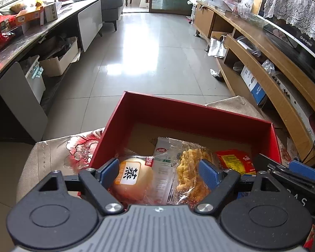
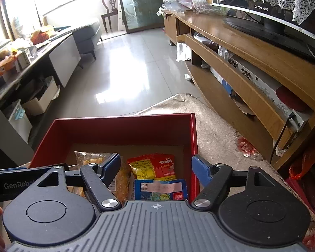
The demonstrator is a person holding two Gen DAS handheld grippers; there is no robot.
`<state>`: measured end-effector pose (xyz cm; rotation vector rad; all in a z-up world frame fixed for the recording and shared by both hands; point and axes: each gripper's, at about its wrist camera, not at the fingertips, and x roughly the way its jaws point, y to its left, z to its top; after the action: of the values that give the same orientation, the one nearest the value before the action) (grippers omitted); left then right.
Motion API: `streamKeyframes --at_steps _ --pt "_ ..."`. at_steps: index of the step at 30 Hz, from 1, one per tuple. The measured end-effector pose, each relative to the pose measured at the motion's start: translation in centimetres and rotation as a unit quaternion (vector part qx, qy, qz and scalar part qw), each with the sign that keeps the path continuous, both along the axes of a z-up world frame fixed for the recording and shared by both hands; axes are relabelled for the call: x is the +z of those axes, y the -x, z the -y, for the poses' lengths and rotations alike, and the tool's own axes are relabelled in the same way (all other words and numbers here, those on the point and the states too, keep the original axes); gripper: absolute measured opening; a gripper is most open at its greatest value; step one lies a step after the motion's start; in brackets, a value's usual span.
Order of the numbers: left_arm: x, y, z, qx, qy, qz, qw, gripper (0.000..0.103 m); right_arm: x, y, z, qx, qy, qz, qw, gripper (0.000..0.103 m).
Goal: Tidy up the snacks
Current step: 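Lower the yellow bag with the left gripper while the right lowers the blue packet into the box, then withdraw both open grippers from the box toward the table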
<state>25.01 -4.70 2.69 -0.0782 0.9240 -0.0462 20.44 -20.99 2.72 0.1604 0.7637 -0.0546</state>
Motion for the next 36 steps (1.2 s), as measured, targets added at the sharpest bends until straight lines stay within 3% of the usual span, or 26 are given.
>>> streamKeyframes --at_steps 18,26,36 --pt "0.8 3.8 -0.4 -0.024 0.012 -0.001 0.9996 0.081 0.0 3.1 0.1 -0.007 0.014 -0.012 1.000 0.082" --pt "-0.5 7.1 -0.7 -0.038 0.020 -0.028 0.9987 0.081 0.0 6.3 0.7 -0.012 0.031 -0.023 0.999 0.082" --pt "-4.8 10.1 2.2 -0.061 0.018 -0.099 0.9931 0.081 -1.1 10.5 0.7 -0.001 0.035 -0.055 0.998 0.083"
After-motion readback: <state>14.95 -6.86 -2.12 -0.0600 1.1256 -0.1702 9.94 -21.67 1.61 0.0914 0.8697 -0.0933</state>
